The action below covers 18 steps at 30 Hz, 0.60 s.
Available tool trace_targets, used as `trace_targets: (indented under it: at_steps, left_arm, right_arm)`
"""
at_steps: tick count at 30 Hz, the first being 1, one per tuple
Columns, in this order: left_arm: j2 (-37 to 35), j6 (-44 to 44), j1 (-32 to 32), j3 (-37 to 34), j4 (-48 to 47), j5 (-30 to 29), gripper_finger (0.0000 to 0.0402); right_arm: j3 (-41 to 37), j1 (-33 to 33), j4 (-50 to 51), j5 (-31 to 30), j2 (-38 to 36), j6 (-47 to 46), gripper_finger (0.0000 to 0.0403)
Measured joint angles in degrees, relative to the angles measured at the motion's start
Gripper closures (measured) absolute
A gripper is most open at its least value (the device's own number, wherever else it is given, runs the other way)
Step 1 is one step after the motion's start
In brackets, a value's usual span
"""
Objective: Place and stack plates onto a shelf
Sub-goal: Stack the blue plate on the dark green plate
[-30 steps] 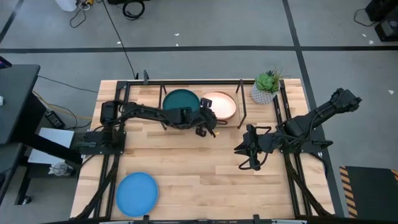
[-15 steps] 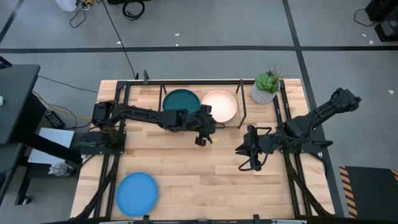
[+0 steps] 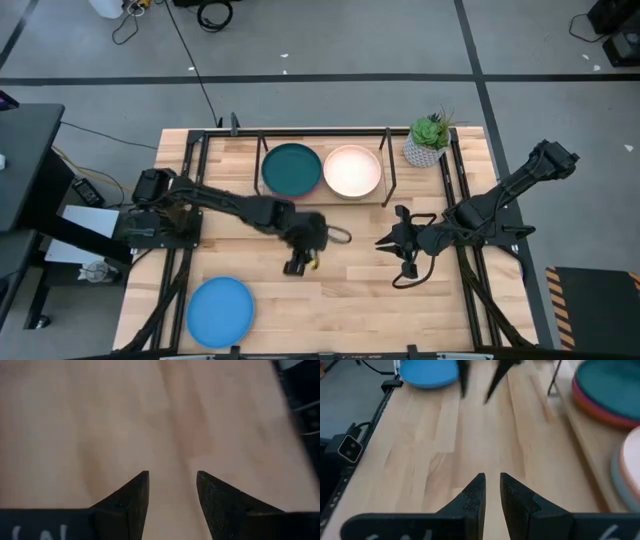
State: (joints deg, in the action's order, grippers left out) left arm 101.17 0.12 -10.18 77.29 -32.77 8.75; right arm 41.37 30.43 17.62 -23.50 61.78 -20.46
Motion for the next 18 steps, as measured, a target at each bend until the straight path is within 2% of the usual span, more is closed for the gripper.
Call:
trace_targets:
  at_steps: [5, 12, 18]
  left_arm:
    - [0.1, -15.5, -6.0, 0.0, -5.1, -0.9, 0.0230]
    - [0.1, -33.0, -15.1, 0.0, -10.1, -8.5, 0.0230]
    - [0.1, -56.0, -20.8, 0.0, -11.7, -17.2, 0.0230]
  right_arm:
    - [-3.3, 0.1, -9.6, 0.9, 0.0, 10.5, 0.0339]
    - [-11.8, -0.5, -32.3, 2.0, 0.0, 23.1, 0.0339]
    - [-16.5, -1.2, -41.7, 2.1, 0.0, 25.8, 0.0339]
